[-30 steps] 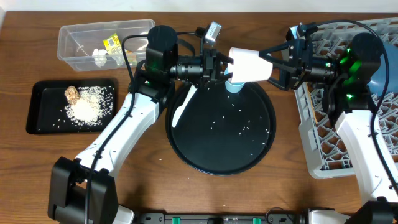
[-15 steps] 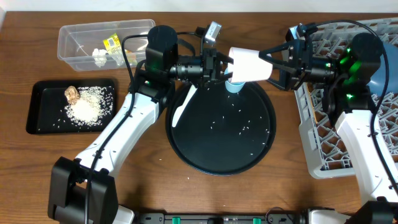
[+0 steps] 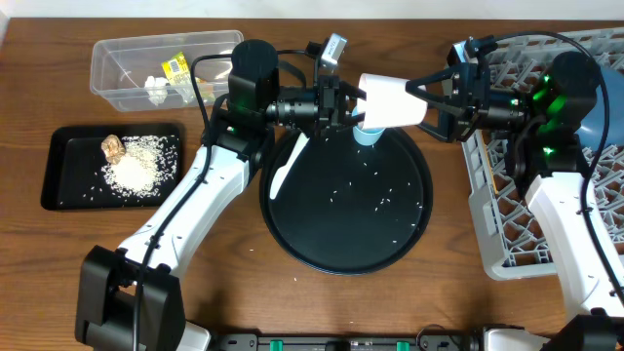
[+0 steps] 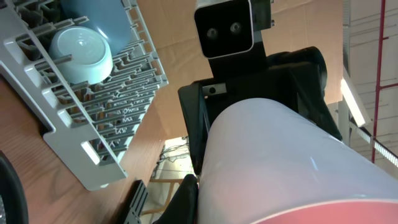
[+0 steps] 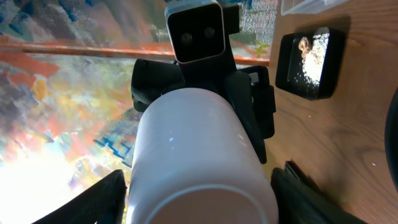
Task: Sort waste into correct bins and load items into the dishwasher rack
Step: 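Close the right gripper on the pink cup held by the left gripper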
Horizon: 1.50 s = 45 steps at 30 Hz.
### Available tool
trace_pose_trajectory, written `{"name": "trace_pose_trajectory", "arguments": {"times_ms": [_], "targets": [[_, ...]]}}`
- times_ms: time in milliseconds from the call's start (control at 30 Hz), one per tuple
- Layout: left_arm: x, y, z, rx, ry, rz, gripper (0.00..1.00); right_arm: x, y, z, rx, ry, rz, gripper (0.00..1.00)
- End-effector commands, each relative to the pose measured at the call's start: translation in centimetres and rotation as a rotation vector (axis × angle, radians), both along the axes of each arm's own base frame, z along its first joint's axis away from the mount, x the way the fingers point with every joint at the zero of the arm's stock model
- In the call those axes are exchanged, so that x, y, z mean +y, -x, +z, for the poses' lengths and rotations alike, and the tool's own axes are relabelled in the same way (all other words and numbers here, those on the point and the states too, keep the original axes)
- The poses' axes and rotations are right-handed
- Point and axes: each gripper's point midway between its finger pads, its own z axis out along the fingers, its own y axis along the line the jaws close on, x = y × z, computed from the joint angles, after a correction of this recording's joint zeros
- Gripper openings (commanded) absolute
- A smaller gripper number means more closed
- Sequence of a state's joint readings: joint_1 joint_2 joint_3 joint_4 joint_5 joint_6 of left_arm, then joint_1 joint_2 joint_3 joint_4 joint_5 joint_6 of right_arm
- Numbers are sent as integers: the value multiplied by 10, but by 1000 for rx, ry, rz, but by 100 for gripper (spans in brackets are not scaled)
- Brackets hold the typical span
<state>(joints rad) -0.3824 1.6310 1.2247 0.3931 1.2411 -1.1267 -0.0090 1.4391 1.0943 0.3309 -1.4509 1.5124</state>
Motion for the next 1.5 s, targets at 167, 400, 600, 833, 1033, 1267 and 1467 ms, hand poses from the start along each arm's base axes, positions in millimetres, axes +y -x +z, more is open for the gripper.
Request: {"name": "trace_pose_trajectory", "arguments": {"times_ms": [167, 400, 600, 833, 1033, 1267, 1467], "targets": [[-1, -6, 4, -11, 4, 23, 7, 4, 3, 0, -11, 1, 23, 68], [1, -8, 4, -10, 4, 28, 8, 6, 4, 0, -11, 1, 28, 69], [1, -7, 4, -10, 4, 24, 7, 6, 4, 0, -11, 1, 28, 64], [1, -6, 4, -10, 5, 17, 7, 5, 3, 0, -12, 1, 20, 64], [1, -6, 4, -10, 5, 17, 17, 5, 3, 0, -12, 1, 20, 62], [1, -2, 5, -10, 7, -6, 59, 5, 1, 2, -27, 1, 9, 60], [1, -2, 5, -10, 7, -9, 60, 2, -3, 3, -45, 2, -11, 55]]}}
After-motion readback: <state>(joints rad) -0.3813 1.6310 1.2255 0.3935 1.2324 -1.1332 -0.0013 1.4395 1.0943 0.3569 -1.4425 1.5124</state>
